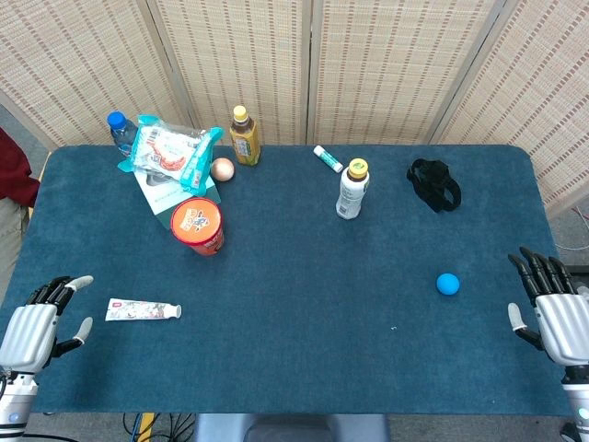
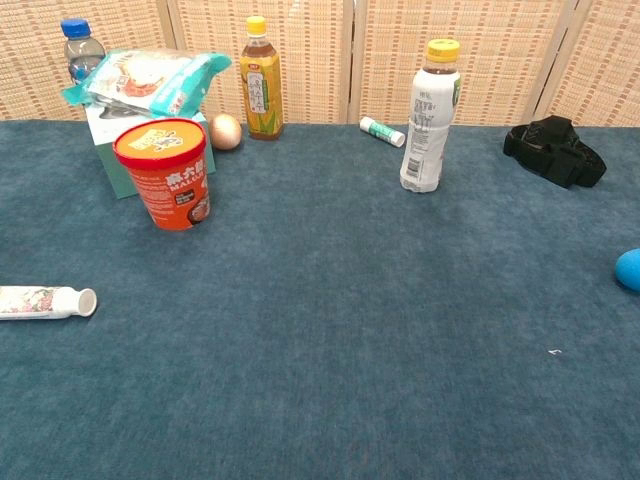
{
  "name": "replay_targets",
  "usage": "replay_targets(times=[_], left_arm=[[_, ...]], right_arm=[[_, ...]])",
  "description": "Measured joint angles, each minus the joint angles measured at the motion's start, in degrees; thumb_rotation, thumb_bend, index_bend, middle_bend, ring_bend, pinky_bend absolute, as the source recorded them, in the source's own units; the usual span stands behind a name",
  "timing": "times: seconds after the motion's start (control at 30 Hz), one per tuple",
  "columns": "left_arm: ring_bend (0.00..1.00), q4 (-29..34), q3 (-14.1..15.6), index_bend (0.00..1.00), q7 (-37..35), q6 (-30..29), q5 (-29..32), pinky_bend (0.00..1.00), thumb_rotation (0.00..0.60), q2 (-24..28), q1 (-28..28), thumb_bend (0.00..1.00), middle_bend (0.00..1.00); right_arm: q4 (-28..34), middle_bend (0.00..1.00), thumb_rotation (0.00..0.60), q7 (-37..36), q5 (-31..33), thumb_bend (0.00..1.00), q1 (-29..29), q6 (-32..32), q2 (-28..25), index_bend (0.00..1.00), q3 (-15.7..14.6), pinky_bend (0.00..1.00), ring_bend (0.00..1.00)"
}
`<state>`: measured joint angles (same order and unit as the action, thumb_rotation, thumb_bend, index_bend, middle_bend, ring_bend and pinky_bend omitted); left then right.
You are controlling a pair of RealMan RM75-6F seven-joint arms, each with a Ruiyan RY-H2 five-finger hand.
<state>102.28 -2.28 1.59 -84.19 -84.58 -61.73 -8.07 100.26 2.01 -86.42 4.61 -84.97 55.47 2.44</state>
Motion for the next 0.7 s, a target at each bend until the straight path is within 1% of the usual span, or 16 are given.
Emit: replay_targets(times=[0.2, 0.33, 0.43, 0.53, 0.7], left_arm=[[0.15, 0.1, -0.3, 0.22, -0.3, 0.7, -0.4, 0.17, 0.6, 0.2, -0.5, 0.34, 0.24], [0.15, -0.5, -0.5, 0.22, -2.2, 2.9, -1.3, 0.17, 0.6, 0.5, -2.1, 0.33, 0.23], [0.15, -0.7, -0.6, 0.22, -2.0, 6.6, -1.4, 0.17, 0.6, 1.1, -4.0, 0.32, 0.23], [0.15, -0.8, -0.7, 0.22, -1.0, 11.6, -0.8, 0.17, 0.6, 1.4, -6.5, 0.29, 0.23], [0.15, -1.8, -1.0, 0.22, 2.8, 20.3, 1.9, 0.17, 0.6, 0.0, -11.5, 0.28, 0.23]], right_arm=[[-0.4, 0.04, 0.6, -0.5, -1.1, 0.42, 0.0, -2.0, 0.2, 0.06, 1.0, 0.04, 0.0], [-0.3, 0.04, 0.6, -0.3, -1.2, 0.41, 0.1, -4.6, -0.1, 0.06, 3.1, 0.04, 0.0], [0.8, 0.04, 0.6, 0.7, -0.8, 0.41, 0.1, -5.8, -1.1, 0.06, 4.5, 0.04, 0.0], [2.1, 0.04, 0.6, 1.5, -0.2, 0.41, 0.2, -6.1, -2.1, 0.06, 5.3, 0.04, 0.0], [2.5, 0.04, 0.6, 2.2, 0.0, 0.41, 0.5, -5.2, -2.2, 0.06, 5.2, 0.04, 0.0]])
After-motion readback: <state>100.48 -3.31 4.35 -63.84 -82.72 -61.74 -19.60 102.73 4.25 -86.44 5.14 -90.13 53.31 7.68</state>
